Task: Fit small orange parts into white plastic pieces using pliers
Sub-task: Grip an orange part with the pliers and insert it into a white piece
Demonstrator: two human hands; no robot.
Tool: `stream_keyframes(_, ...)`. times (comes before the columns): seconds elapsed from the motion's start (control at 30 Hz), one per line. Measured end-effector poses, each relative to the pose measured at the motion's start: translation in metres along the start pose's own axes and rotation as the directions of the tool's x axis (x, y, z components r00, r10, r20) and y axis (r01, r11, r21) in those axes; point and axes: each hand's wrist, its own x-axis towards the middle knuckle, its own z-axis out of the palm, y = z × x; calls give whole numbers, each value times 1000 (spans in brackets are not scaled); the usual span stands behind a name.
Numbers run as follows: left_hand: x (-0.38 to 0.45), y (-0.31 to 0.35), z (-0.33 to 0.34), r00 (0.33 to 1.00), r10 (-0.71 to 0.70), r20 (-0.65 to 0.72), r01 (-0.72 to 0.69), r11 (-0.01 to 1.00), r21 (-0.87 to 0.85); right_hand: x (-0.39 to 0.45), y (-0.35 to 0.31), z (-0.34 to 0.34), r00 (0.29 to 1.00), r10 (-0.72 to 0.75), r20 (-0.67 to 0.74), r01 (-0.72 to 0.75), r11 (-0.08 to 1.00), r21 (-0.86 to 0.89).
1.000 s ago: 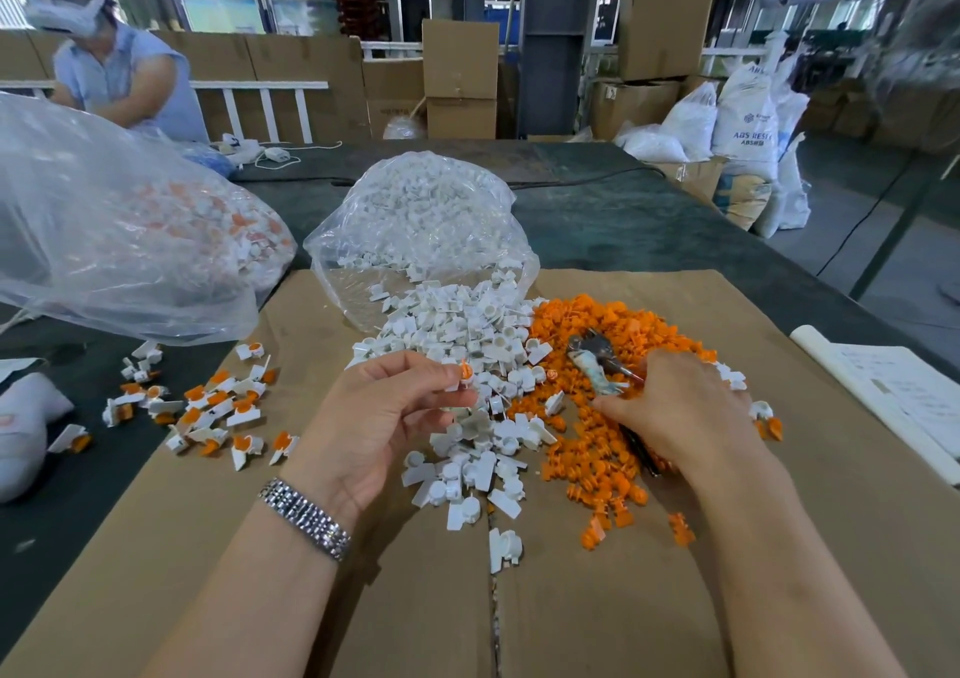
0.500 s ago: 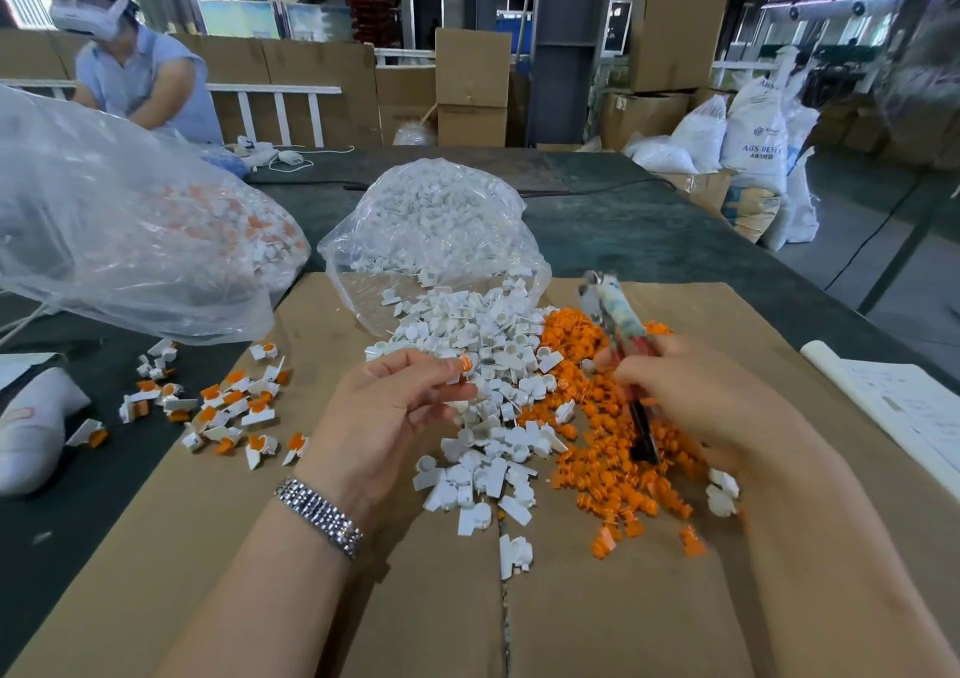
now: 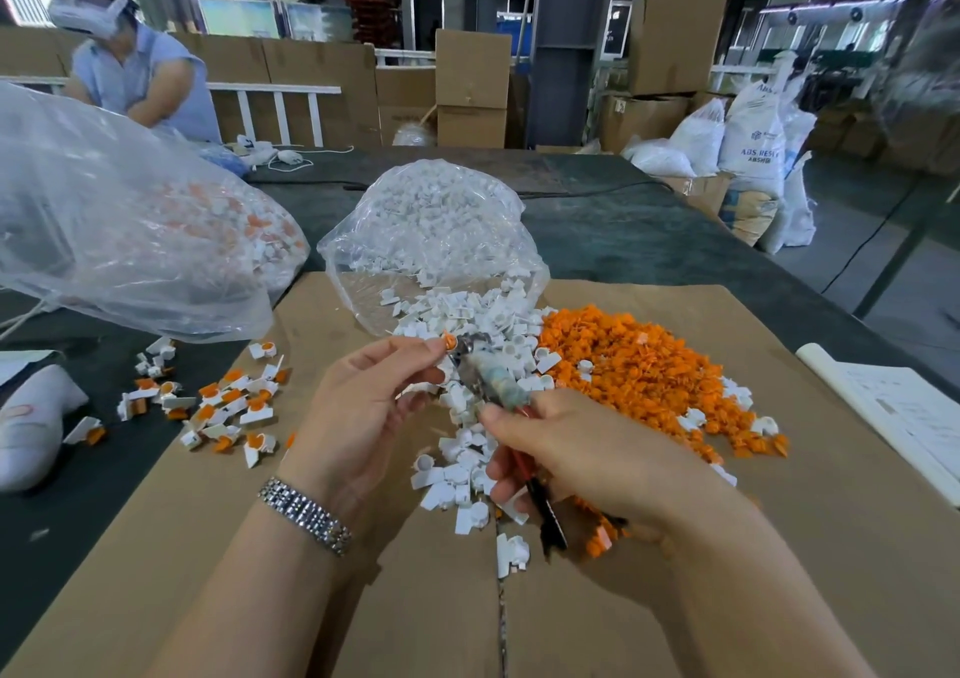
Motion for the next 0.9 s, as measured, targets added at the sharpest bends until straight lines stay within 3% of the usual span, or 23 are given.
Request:
stream_keyframes(0.47, 4, -7, -4, 998, 16, -65, -6, 988, 152, -8, -4, 4, 999, 30, -15, -31, 997, -72)
stream_keyframes(0.63, 4, -6, -3, 998, 6, -60, 2, 989, 146, -9, -2, 2, 1000, 8, 0, -8, 980, -197)
stream_keyframes(0.8, 4, -7, -2, 999, -1, -54, 8, 991, 133, -7, -1, 3, 1000, 15, 27, -13, 997, -71)
stream_keyframes(0.9, 6, -8, -3, 998, -16, -58, 24, 990, 142, -6, 0, 7, 1000, 13, 9, -12, 996, -86)
